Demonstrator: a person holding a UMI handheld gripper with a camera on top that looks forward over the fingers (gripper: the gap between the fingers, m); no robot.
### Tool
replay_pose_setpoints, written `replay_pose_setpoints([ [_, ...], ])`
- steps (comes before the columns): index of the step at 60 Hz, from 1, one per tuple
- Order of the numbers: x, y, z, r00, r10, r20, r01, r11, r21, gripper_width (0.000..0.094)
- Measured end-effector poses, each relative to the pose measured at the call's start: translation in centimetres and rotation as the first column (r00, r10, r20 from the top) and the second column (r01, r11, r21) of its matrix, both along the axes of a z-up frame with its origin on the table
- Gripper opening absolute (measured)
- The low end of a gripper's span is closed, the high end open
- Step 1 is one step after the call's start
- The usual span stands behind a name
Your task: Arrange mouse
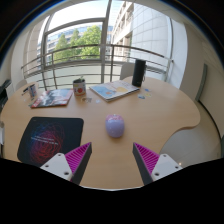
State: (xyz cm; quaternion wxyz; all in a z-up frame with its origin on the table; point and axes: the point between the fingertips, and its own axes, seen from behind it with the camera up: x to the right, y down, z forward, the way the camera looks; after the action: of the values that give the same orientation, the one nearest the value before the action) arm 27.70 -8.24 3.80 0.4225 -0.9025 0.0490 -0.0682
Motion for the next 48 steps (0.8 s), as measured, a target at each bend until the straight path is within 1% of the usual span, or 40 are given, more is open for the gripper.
replay_pose_setpoints([
  [8, 2.2, 7.2, -3.1, 1.0, 0.023, -0.01, -0.023, 1.0, 0.003, 0.0829],
  [14, 2.9, 10.5, -4.9, 0.999, 0.045, -0.019, -0.046, 0.999, -0.01, 0.0808],
  [16, 2.8, 11.5, -4.9, 0.998, 0.047, -0.042, -0.046, 0.999, 0.017, 0.076],
  [19, 2.5, 12.3, -5.1, 0.996, 0.055, -0.065, -0.054, 0.998, 0.022, 0.0671],
  [21, 2.8, 12.6, -5.2, 0.997, 0.052, -0.055, -0.051, 0.998, 0.025, 0.0572],
  [22, 3.6, 13.3, -4.8, 0.997, 0.057, -0.051, -0.056, 0.998, 0.029, 0.0569],
  [26, 2.7, 12.9, -5.1, 0.998, 0.041, -0.054, -0.039, 0.999, 0.035, 0.0548],
  [30, 3.1, 13.1, -5.1, 0.998, 0.04, -0.043, -0.038, 0.999, 0.03, 0.0502],
  [35, 3.0, 12.8, -4.8, 0.999, 0.018, -0.043, -0.017, 1.0, 0.023, 0.0449],
  [37, 3.1, 12.6, -4.6, 0.999, 0.004, -0.037, -0.003, 1.0, 0.018, 0.045],
  [42, 3.5, 12.1, -1.5, 1.0, -0.027, -0.004, 0.028, 0.998, 0.06, 0.0438],
  [45, 2.9, 11.7, 2.3, 0.999, -0.047, -0.001, 0.047, 0.991, 0.123, 0.0439],
  [48, 1.8, 11.2, 7.2, 0.999, -0.053, -0.007, 0.053, 0.98, 0.19, 0.0436],
])
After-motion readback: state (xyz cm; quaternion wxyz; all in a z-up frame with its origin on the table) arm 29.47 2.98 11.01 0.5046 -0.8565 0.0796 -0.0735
